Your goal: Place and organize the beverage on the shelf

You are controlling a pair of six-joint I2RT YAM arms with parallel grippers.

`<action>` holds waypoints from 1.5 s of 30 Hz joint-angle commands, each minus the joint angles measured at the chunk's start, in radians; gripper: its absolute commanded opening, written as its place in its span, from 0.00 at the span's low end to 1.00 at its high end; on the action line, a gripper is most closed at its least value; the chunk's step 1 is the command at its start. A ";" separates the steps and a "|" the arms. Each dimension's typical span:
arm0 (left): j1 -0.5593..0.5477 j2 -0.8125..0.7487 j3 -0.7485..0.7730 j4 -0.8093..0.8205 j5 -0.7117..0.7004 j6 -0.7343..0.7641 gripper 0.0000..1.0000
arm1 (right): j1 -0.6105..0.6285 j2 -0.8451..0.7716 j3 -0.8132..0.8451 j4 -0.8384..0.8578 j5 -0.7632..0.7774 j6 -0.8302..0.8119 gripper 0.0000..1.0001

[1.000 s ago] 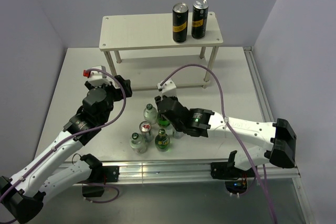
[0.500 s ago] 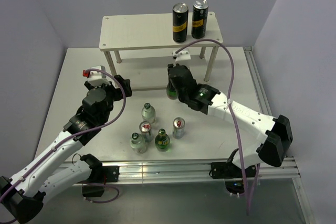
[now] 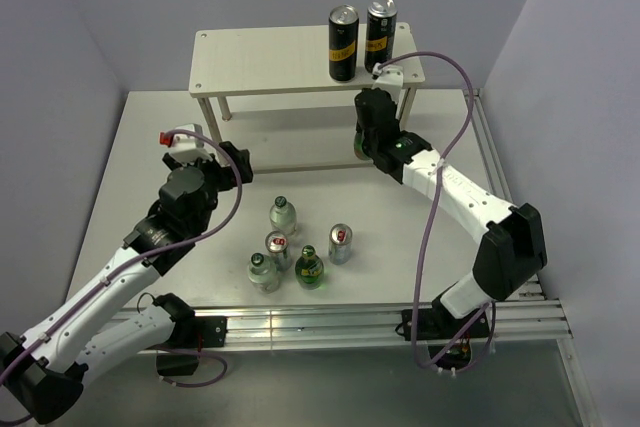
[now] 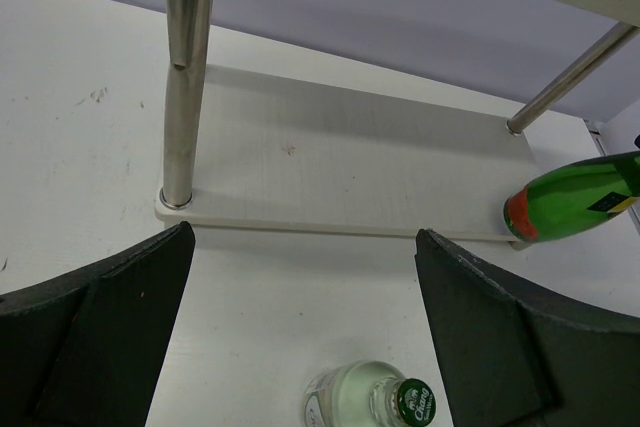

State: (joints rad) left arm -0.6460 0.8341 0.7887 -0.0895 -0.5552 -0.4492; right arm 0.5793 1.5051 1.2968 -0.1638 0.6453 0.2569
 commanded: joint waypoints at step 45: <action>-0.004 0.017 -0.071 0.123 -0.037 0.012 0.99 | -0.053 0.236 0.035 0.359 0.122 0.036 0.68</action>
State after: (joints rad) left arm -0.6460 0.8677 0.7219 -0.0105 -0.5743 -0.4461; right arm 0.5194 1.7363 1.2854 0.1791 0.7479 0.2939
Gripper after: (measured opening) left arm 0.994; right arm 0.674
